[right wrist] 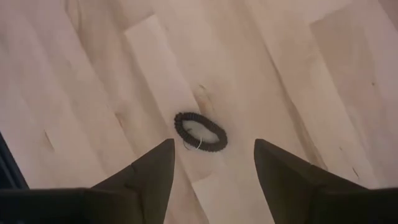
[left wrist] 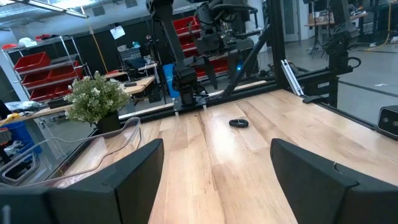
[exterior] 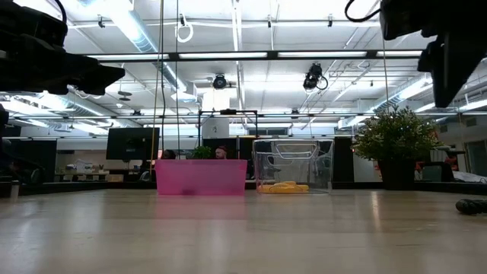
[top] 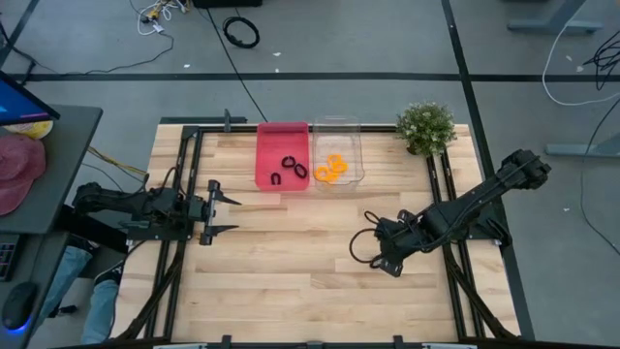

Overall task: Sort spring keychains
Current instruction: Put the black spring keychain into the red bin

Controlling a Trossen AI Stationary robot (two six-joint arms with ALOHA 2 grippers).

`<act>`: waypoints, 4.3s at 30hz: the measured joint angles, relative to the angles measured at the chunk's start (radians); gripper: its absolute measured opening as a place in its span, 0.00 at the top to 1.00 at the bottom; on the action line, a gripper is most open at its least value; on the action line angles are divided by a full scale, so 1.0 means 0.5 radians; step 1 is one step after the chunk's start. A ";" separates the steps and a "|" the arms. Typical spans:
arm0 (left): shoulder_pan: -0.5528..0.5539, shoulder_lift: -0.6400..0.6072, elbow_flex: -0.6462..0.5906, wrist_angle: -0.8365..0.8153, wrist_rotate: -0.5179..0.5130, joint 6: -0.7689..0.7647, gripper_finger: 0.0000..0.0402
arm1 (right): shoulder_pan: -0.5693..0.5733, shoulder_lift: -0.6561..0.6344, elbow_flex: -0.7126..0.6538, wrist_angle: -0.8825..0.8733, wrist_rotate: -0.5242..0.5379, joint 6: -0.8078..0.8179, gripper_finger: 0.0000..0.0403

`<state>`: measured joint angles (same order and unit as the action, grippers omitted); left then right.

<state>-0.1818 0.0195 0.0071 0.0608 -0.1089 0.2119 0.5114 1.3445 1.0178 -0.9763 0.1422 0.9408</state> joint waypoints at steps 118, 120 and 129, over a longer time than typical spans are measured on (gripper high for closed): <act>0.000 0.017 0.000 -0.011 0.001 0.000 0.26 | -1.375 0.787 -0.103 3.354 -0.417 -1.711 0.97; 0.000 0.017 0.000 -0.011 0.002 0.000 0.26 | -1.400 0.787 -0.103 3.349 -0.476 -1.710 0.97; 0.000 0.017 0.000 -0.011 0.001 0.000 0.26 | -1.482 0.787 -0.103 3.295 -0.566 -1.749 0.97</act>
<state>-0.1818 0.0280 0.0072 0.0551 -0.1085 0.2119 -0.2297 1.7382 0.9665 0.6711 -0.1409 0.0665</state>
